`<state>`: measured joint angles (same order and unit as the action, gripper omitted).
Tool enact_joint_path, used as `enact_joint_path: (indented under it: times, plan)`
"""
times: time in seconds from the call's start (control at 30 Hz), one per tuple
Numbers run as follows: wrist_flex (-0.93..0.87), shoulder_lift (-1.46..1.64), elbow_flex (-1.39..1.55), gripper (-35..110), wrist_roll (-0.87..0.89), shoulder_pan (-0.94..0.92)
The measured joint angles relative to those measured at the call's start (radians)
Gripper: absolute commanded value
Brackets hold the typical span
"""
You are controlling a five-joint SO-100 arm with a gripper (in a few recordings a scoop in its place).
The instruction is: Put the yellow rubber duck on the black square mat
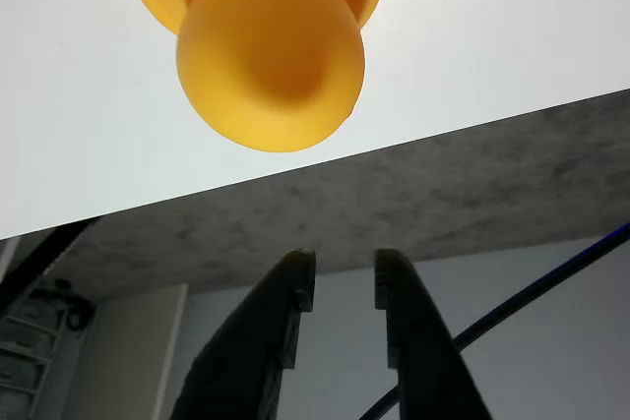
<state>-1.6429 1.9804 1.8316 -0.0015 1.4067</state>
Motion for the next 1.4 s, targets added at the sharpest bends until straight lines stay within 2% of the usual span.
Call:
enact_joint_path:
  times: [0.5, 0.9, 1.4]
  plan:
    - [0.000, 0.000, 0.000, 8, 0.000, 0.000]
    - [-0.008, 0.000, 0.000, 42, 0.000, 0.000]
    - [-0.005, 0.000, 0.000, 44, 0.000, 0.002]
